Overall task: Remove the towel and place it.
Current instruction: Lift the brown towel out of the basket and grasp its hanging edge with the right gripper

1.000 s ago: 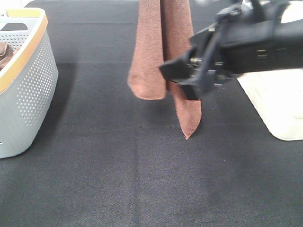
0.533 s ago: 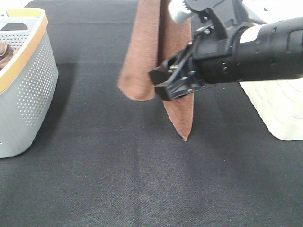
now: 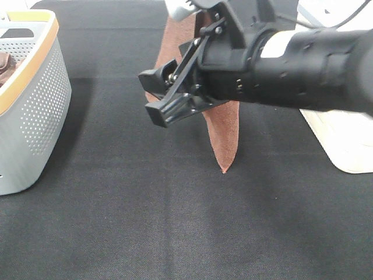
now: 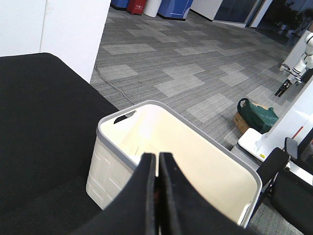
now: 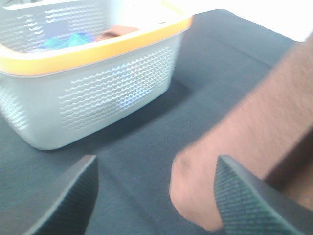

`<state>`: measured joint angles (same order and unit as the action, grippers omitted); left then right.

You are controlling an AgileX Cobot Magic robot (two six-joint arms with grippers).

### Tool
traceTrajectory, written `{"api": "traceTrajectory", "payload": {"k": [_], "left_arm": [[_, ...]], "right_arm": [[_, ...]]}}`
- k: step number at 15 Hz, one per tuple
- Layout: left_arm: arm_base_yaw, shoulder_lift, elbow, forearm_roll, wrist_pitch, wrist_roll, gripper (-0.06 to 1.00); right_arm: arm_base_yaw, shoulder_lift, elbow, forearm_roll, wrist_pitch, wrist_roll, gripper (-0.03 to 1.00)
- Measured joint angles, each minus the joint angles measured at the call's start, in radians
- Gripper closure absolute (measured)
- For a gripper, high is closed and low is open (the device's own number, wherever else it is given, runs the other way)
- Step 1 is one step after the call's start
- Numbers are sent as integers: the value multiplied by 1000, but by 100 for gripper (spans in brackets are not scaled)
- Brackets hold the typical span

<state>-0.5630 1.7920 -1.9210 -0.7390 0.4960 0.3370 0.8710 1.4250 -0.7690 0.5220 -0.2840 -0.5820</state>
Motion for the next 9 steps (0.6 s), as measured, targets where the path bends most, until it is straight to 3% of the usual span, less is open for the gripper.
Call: {"api": "traceTrajectory", "payload": {"k": [3,9], "left_arm": [[0,-4,0,0,0,0,94],[0,-6,0,0,64,0,94]], "right_arm": [[0,50,0,4,-11,1,32],[0,162,0,20,-125,24,32]]}}
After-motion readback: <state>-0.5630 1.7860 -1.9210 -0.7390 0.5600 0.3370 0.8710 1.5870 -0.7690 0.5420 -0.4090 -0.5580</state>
